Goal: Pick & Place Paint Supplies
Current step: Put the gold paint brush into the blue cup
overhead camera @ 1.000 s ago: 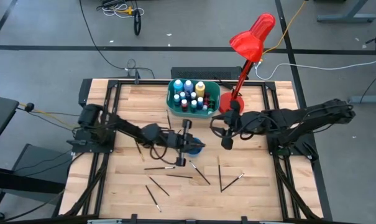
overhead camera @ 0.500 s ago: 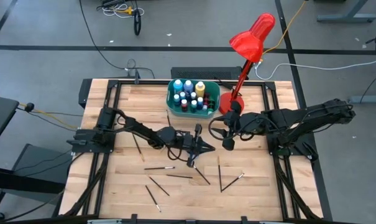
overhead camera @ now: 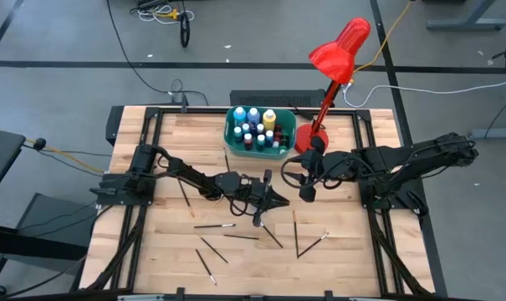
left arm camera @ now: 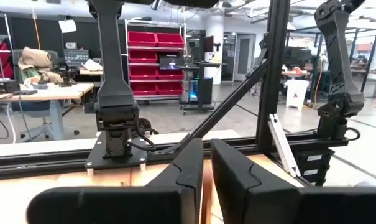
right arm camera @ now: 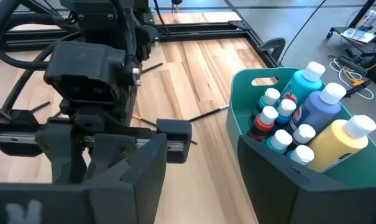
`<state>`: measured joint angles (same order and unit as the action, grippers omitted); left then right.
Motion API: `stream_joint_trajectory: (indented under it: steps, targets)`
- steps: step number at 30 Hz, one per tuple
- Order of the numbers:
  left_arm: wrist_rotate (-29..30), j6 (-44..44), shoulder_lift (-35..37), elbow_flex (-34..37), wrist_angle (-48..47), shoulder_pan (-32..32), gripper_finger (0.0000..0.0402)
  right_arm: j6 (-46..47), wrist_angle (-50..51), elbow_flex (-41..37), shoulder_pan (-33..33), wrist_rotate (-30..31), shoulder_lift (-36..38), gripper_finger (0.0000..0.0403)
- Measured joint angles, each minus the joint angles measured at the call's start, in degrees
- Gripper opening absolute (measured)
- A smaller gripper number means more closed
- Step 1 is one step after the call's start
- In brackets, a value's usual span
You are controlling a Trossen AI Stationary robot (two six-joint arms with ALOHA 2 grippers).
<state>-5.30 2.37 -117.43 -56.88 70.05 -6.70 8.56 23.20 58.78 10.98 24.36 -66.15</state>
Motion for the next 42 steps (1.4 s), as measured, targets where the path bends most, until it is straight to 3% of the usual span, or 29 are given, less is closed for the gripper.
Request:
stream_joint_trajectory:
  steps: [9,15,19,27,30,35,42]
  targets:
    - [2.9,-2.8,0.4,0.0,0.7,-0.1,0.0105,0.0,0.0,0.0,0.0,-4.5,0.0,0.0201]
    - [2.5,-0.8,5.5,0.0,-1.7,-0.1,0.0123,0.3,0.1,0.0,0.0,-5.3,0.0,0.0201]
    - [0.6,-2.6,12.3,0.0,-11.8,-0.1,0.0117,0.4,0.6,0.0,0.0,-5.9,0.0,0.0201]
    - [0.9,-4.1,30.5,0.0,-47.1,-0.3,0.0094,1.1,0.5,-0.5,0.0,-5.9,0.0,0.0201]
    - [8.1,-4.5,37.5,0.0,-57.1,-1.9,0.0088,1.1,-0.1,-1.5,0.0,-5.9,0.0,0.0201]
    - [27.8,-2.4,46.5,2.1,-69.7,-7.2,0.0088,1.0,-0.2,-2.3,0.0,-5.9,0.0,0.0201]
    - [49.7,12.5,48.0,16.8,-64.8,-15.5,0.0086,1.0,-4.6,-2.3,0.0,-5.8,-0.3,0.0201]
